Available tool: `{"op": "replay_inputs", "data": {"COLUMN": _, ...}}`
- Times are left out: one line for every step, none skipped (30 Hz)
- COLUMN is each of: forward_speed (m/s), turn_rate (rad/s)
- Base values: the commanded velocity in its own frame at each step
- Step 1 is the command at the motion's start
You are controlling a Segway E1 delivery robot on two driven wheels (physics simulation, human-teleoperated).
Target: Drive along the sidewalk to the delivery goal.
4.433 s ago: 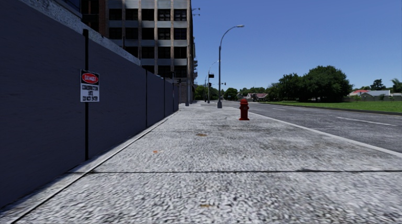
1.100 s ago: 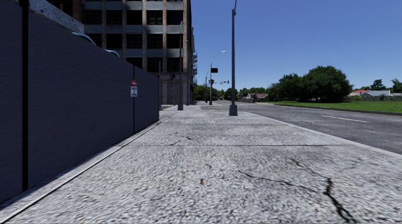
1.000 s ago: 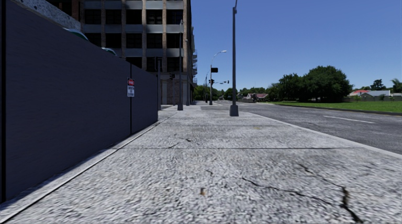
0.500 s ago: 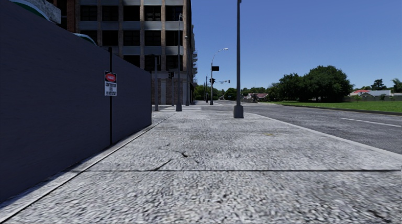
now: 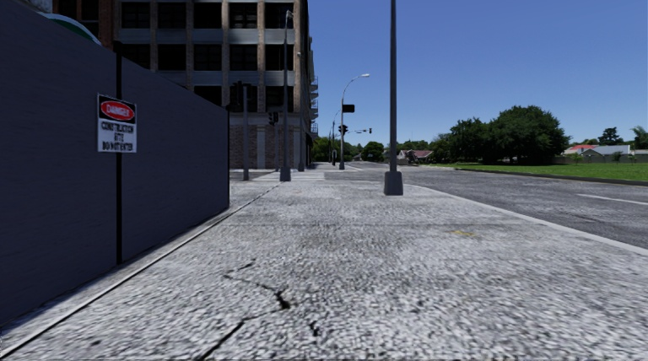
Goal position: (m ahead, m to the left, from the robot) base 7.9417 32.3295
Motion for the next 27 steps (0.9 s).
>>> {"op": "replay_inputs", "data": {"forward_speed": 2.00, "turn_rate": 0.00}}
{"op": "replay_inputs", "data": {"forward_speed": 2.00, "turn_rate": 0.00}}
{"op": "replay_inputs", "data": {"forward_speed": 2.00, "turn_rate": 0.00}}
{"op": "replay_inputs", "data": {"forward_speed": 2.00, "turn_rate": 0.00}}
{"op": "replay_inputs", "data": {"forward_speed": 2.00, "turn_rate": 0.00}}
{"op": "replay_inputs", "data": {"forward_speed": 2.00, "turn_rate": 0.00}}
{"op": "replay_inputs", "data": {"forward_speed": 2.00, "turn_rate": 0.00}}
{"op": "replay_inputs", "data": {"forward_speed": 2.00, "turn_rate": 0.00}}
{"op": "replay_inputs", "data": {"forward_speed": 1.99, "turn_rate": 0.00}}
{"op": "replay_inputs", "data": {"forward_speed": 1.99, "turn_rate": 0.00}}
{"op": "replay_inputs", "data": {"forward_speed": 1.99, "turn_rate": 0.00}}
{"op": "replay_inputs", "data": {"forward_speed": 1.99, "turn_rate": 0.00}}
{"op": "replay_inputs", "data": {"forward_speed": 1.99, "turn_rate": 0.00}}
{"op": "replay_inputs", "data": {"forward_speed": 1.99, "turn_rate": 0.00}}
{"op": "replay_inputs", "data": {"forward_speed": 1.99, "turn_rate": 0.00}}
{"op": "replay_inputs", "data": {"forward_speed": 1.99, "turn_rate": 0.00}}
{"op": "replay_inputs", "data": {"forward_speed": 1.99, "turn_rate": 0.00}}
{"op": "replay_inputs", "data": {"forward_speed": 1.99, "turn_rate": 0.00}}
{"op": "replay_inputs", "data": {"forward_speed": 1.99, "turn_rate": 0.00}}
{"op": "replay_inputs", "data": {"forward_speed": 1.99, "turn_rate": 0.00}}
{"op": "replay_inputs", "data": {"forward_speed": 1.99, "turn_rate": 0.02}}
{"op": "replay_inputs", "data": {"forward_speed": 1.99, "turn_rate": 0.02}}
{"op": "replay_inputs", "data": {"forward_speed": 1.99, "turn_rate": 0.07}}
{"op": "replay_inputs", "data": {"forward_speed": 1.99, "turn_rate": 0.09}}
{"op": "replay_inputs", "data": {"forward_speed": 1.99, "turn_rate": 0.12}}
{"op": "replay_inputs", "data": {"forward_speed": 1.99, "turn_rate": 0.12}}
{"op": "replay_inputs", "data": {"forward_speed": 1.99, "turn_rate": 0.17}}
